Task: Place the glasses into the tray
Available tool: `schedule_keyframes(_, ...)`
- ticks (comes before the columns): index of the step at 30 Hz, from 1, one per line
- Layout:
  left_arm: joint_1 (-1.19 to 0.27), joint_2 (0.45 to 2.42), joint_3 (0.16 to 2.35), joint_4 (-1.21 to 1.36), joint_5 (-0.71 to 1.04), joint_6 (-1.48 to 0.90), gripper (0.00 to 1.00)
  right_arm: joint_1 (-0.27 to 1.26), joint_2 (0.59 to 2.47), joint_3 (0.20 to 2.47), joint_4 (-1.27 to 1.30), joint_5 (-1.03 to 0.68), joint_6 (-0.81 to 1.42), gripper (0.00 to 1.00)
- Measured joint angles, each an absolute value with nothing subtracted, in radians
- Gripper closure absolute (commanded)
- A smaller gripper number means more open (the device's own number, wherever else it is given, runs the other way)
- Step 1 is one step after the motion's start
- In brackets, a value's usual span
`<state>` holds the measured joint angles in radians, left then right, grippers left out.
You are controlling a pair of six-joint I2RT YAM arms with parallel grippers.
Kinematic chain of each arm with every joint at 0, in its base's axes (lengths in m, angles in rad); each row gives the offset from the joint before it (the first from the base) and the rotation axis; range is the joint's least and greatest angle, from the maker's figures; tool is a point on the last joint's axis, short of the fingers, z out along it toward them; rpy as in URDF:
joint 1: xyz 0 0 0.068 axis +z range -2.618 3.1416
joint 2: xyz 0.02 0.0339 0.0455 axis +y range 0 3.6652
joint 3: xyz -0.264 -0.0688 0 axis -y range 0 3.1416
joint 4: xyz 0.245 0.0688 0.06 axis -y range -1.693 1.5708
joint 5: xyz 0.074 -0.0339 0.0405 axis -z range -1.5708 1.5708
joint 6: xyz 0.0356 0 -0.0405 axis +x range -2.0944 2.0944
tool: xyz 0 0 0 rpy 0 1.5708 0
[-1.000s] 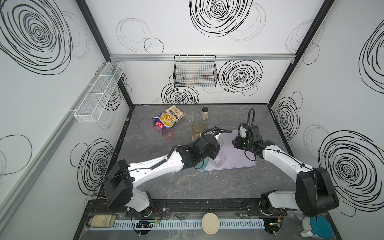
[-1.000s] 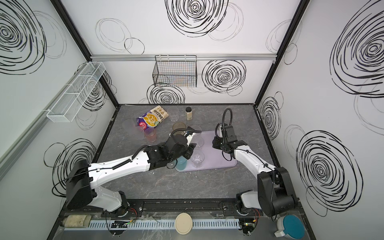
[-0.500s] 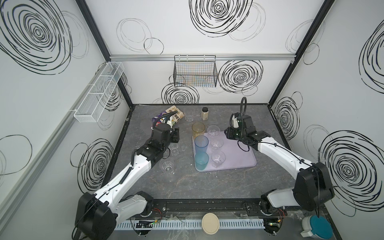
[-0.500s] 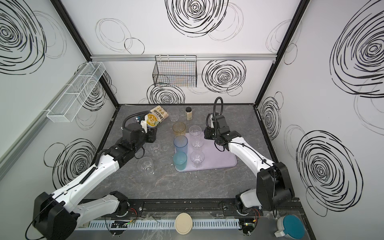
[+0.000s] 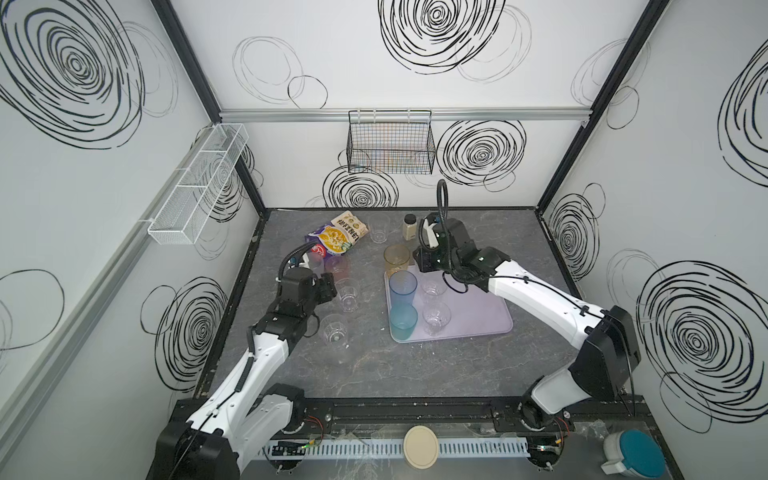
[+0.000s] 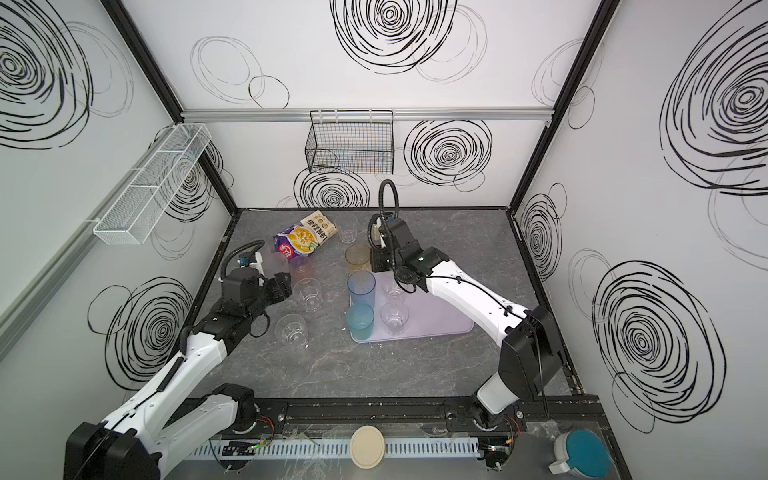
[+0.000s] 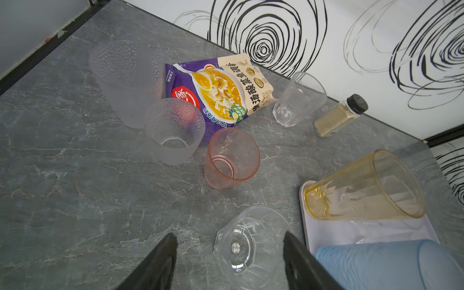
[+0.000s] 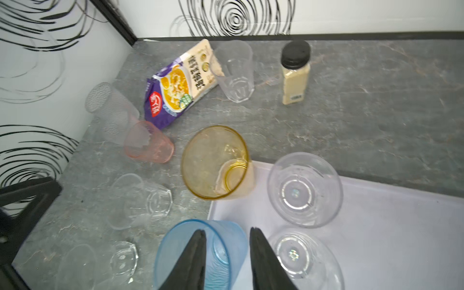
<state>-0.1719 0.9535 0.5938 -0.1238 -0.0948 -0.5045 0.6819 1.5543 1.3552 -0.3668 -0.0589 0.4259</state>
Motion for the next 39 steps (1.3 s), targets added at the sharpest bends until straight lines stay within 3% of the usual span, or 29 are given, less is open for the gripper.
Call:
schedule_keyframes(7, -0.169, 0.966, 0.59, -0.101, -0.085, -0.521, 0.3, 0.74, 1.576, 1.417, -0.372, -0.021, 0.406, 0.65)
schedule_keyframes(12, -0.173, 1.079, 0.618, -0.103, -0.075, -0.522, 0.33, 0.742, 1.579, 1.393, -0.375, -0.019, 0.406, 0.65)
schedule_keyframes(17, -0.225, 1.195, 0.688, -0.118, -0.104, -0.488, 0.34, 0.741, 1.51, 1.275, -0.347, -0.009, 0.407, 0.65)
schedule_keyframes(23, -0.257, 1.29, 0.7, -0.136, -0.128, -0.452, 0.43, 0.702, 1.361, 1.098, -0.273, -0.013, 0.411, 0.65)
schedule_keyframes(32, -0.293, 1.324, 0.701, -0.163, -0.16, -0.418, 0.61, 0.615, 1.274, 0.984, -0.189, -0.064, 0.429, 0.65)
schedule_keyframes(39, -0.294, 1.341, 0.701, -0.166, -0.178, -0.407, 0.85, 0.614, 1.254, 0.952, -0.172, -0.093, 0.445, 0.65)
